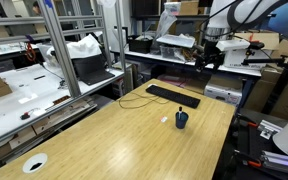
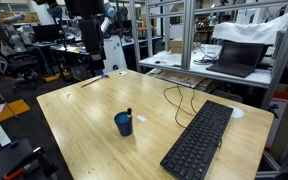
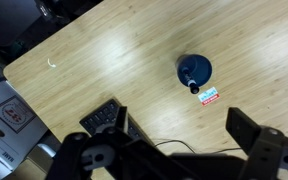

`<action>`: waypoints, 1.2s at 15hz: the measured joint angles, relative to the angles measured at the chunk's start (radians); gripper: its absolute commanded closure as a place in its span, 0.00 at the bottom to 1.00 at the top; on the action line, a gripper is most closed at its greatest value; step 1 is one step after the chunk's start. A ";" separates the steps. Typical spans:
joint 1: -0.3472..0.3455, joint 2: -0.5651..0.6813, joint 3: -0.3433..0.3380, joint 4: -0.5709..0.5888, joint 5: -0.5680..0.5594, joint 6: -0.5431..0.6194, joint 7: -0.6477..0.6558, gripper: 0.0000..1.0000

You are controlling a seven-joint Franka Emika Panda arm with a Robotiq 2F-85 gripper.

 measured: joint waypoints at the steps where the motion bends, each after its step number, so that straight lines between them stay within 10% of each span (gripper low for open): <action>1: 0.000 0.000 0.000 0.000 0.000 0.000 0.000 0.00; 11: 0.012 0.307 -0.102 0.046 0.091 0.205 -0.321 0.00; 18: 0.061 0.557 -0.104 0.249 0.221 0.145 -0.373 0.00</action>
